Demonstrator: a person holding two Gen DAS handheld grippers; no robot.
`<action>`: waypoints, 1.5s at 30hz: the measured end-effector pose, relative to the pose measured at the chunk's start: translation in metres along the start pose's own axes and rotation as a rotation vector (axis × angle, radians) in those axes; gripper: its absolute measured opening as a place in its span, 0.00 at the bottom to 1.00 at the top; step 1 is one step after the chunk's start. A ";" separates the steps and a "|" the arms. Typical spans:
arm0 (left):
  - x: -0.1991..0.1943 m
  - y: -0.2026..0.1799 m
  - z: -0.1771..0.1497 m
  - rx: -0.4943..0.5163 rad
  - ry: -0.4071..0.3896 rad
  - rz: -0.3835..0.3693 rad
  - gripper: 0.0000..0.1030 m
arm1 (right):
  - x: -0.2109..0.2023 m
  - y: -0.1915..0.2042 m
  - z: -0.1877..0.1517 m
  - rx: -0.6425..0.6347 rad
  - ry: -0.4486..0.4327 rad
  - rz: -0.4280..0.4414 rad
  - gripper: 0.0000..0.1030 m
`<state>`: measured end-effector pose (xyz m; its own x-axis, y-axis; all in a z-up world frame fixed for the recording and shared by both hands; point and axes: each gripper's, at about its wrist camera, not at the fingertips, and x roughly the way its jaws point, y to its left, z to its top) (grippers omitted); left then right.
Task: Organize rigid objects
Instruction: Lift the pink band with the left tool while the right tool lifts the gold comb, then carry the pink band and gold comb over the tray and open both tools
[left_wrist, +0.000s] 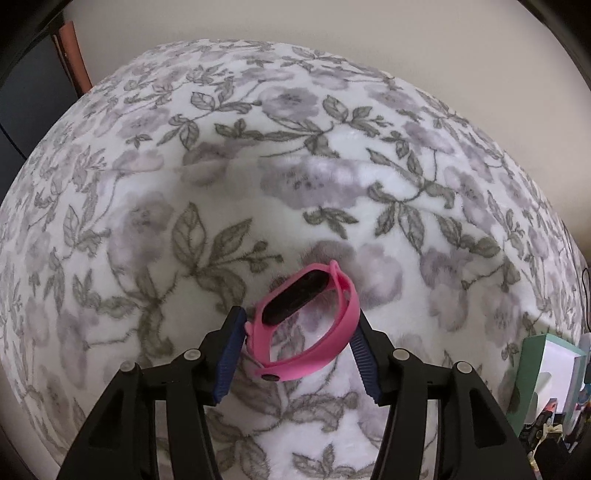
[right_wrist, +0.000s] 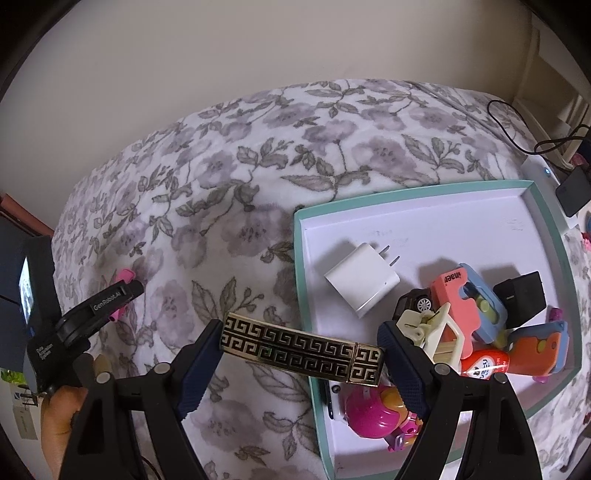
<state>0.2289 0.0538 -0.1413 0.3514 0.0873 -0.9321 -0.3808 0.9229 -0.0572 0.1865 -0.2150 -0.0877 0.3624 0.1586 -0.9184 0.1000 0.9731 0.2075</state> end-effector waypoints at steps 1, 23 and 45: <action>0.001 0.000 -0.001 0.001 0.002 -0.003 0.55 | 0.000 0.000 0.000 0.001 0.001 0.001 0.83; 0.004 -0.010 -0.003 0.028 0.000 -0.026 0.61 | 0.008 -0.002 -0.001 0.000 0.027 -0.008 0.83; -0.124 -0.078 -0.054 0.160 -0.140 -0.257 0.56 | -0.055 -0.038 -0.015 0.063 -0.080 0.016 0.83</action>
<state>0.1691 -0.0493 -0.0404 0.5373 -0.1156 -0.8355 -0.1289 0.9677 -0.2168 0.1492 -0.2579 -0.0502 0.4373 0.1577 -0.8854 0.1507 0.9577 0.2450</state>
